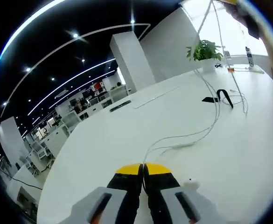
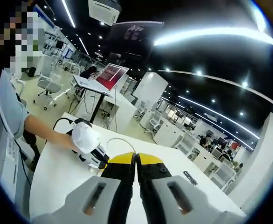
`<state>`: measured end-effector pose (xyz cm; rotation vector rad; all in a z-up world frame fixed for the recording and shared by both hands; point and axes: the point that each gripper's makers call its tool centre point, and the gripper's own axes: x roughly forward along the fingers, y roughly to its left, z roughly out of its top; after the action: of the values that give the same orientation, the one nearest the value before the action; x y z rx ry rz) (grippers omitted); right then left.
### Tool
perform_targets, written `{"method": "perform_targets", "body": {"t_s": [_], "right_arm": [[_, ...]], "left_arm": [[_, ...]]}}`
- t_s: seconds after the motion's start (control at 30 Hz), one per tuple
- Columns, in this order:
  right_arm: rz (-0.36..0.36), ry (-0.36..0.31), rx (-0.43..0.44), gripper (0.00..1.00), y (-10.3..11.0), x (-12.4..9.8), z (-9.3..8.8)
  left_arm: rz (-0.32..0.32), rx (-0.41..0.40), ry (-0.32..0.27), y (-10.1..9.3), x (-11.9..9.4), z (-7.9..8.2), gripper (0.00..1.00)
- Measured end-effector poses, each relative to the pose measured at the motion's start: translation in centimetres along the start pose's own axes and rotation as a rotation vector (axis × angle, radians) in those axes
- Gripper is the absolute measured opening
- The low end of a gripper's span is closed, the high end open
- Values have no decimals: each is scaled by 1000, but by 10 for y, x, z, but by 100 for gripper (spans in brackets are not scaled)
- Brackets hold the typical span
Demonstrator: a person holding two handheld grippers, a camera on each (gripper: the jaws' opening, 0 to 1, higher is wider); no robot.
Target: Peel open the Velcro strap on the desktop, arrange the wired earphones neatly onto it, and close the Velcro strap to secure them.
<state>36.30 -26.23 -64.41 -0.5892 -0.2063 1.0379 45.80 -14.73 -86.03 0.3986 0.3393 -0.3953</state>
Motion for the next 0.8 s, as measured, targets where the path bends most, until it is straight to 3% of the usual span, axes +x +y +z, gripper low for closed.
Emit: {"method": "perform_targets", "body": {"t_s": [0.23,0.53,0.67,0.8], "right_arm": [[91,-56,15,4,23,2,19],[216,-62,95,4,50,19,19],[243,-31,124,4,55,27,7],[249,37,144,4,58,31,-21]], "left_arm": [[-34,3,0,-10,5,3,6],[-89,-5,-22,-26,7,9,6],[-105,-17,-19,-28,7,8,6],[-107,-31,-16,-27,5,4,6]]}}
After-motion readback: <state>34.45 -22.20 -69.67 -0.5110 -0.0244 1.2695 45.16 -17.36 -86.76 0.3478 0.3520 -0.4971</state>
